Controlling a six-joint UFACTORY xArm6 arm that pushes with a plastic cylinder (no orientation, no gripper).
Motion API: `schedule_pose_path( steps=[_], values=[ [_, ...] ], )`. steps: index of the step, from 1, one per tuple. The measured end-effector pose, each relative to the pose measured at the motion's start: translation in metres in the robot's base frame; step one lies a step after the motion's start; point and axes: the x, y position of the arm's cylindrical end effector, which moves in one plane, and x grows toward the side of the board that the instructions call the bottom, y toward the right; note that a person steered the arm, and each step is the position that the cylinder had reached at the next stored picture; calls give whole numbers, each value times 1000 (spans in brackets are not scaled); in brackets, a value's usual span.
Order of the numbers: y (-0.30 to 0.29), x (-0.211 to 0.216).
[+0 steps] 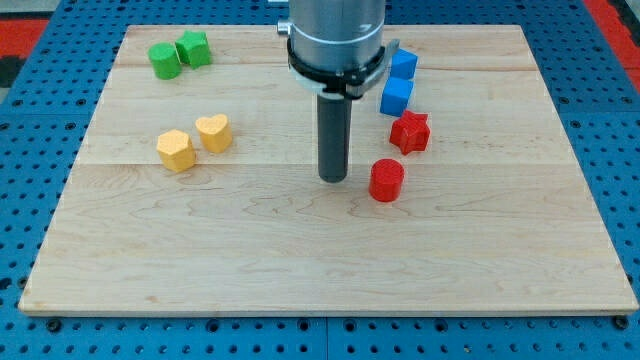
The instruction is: Adjust blue cube above red star
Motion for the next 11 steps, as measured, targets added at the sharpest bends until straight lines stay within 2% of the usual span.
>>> schedule_pose_path(
  steps=[2, 3, 4, 5, 6, 8, 11],
  values=[
    [65, 9],
    [35, 12],
    [8, -33],
    [8, -86],
    [0, -110],
    [30, -133],
    [65, -133]
  ],
)
